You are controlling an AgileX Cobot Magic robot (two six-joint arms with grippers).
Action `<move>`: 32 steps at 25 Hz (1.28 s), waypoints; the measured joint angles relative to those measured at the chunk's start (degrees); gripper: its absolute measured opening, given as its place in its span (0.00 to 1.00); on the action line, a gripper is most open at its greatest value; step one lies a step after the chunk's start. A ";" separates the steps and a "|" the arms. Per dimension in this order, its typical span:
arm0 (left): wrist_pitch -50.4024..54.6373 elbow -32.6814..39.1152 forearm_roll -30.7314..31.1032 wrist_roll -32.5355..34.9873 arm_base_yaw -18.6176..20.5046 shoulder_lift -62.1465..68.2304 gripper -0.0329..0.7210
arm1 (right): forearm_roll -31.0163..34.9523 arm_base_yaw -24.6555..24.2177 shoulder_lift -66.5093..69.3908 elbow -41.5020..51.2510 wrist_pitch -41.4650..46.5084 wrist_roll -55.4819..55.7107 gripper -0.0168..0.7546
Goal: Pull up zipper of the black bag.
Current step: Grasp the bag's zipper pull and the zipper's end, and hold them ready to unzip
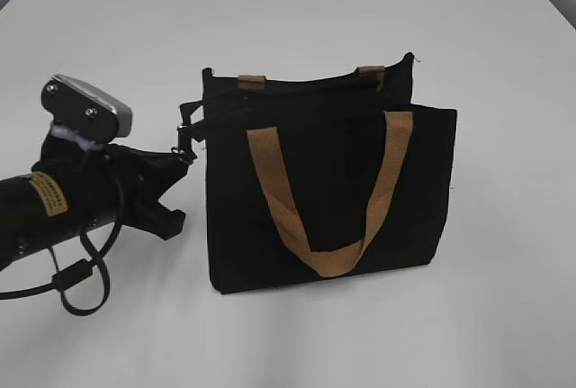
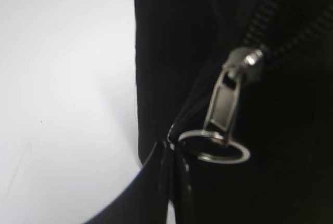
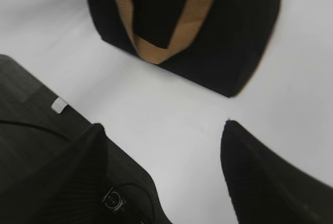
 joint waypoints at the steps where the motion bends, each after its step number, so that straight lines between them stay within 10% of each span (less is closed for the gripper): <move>1: 0.00 0.74 -0.07 0.00 0.00 -1.72 0.03 | 3.02 0.00 3.56 -0.62 -0.14 -4.81 0.69; 6: 0.09 4.22 -0.09 -1.76 -0.10 -8.57 0.03 | 13.61 5.08 17.01 -5.90 -4.79 -21.31 0.63; 18: 0.94 5.64 -0.29 -2.90 -3.02 -13.04 0.03 | 15.31 33.49 55.30 -26.21 -14.88 -25.67 0.51; 25: 8.08 5.64 -3.33 -2.90 -3.02 -12.79 0.04 | 15.31 37.59 64.78 -32.40 -15.75 -25.67 0.51; 32: 7.61 5.64 -6.57 -4.80 -3.02 -3.04 0.47 | 13.74 37.59 62.01 -32.68 -15.86 -25.74 0.51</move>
